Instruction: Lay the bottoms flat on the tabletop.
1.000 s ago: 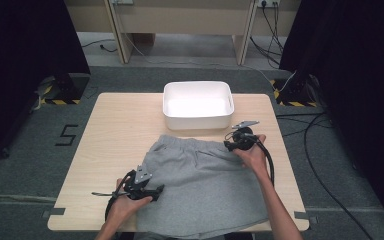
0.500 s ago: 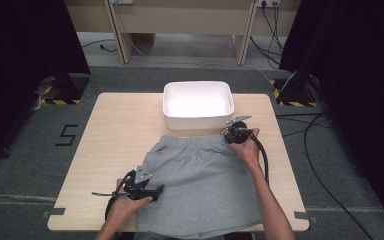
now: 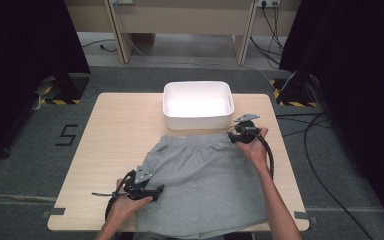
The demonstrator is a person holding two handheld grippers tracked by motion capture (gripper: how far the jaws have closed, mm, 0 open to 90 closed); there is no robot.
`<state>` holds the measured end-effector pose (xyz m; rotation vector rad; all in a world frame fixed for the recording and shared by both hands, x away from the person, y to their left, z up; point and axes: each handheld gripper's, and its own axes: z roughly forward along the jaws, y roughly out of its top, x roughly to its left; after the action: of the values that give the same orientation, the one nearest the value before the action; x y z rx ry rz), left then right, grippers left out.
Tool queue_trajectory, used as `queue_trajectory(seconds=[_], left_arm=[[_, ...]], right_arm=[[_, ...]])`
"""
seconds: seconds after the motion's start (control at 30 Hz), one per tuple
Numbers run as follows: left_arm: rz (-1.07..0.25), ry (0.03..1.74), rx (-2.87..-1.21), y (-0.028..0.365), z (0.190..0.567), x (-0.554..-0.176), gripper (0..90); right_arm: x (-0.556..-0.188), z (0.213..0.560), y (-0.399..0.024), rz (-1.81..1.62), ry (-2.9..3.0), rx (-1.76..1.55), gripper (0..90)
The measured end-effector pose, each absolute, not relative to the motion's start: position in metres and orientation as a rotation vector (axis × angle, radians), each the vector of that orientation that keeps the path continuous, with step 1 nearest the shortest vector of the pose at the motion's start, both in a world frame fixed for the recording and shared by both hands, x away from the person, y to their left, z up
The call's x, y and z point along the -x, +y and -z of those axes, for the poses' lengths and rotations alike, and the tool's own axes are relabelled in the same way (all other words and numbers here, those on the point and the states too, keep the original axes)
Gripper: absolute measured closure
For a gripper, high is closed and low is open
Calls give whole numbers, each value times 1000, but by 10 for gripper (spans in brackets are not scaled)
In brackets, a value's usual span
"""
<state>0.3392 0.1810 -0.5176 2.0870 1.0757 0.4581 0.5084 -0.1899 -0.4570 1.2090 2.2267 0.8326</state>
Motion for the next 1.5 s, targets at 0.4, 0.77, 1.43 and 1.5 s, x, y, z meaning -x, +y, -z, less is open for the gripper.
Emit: queue_trajectory(seconds=[0.4,0.77,1.43,1.5], left_arm=[[-448,1067,-2111,181,516,-340,300],[-478,1100,-2016,216,493,-321,323],[-271,1126,-2009,213,514,-269,638],[-292,1110,-2017,212,514,-271,754]], right_arm=[[-491,497,-203,-733,2265,-1240,589],[-485,481,-210,-740,2198,-1217,497],[-373,495,-247,-815,2239,-1200,456],[-367,500,-252,-798,2234,-1211,457]])
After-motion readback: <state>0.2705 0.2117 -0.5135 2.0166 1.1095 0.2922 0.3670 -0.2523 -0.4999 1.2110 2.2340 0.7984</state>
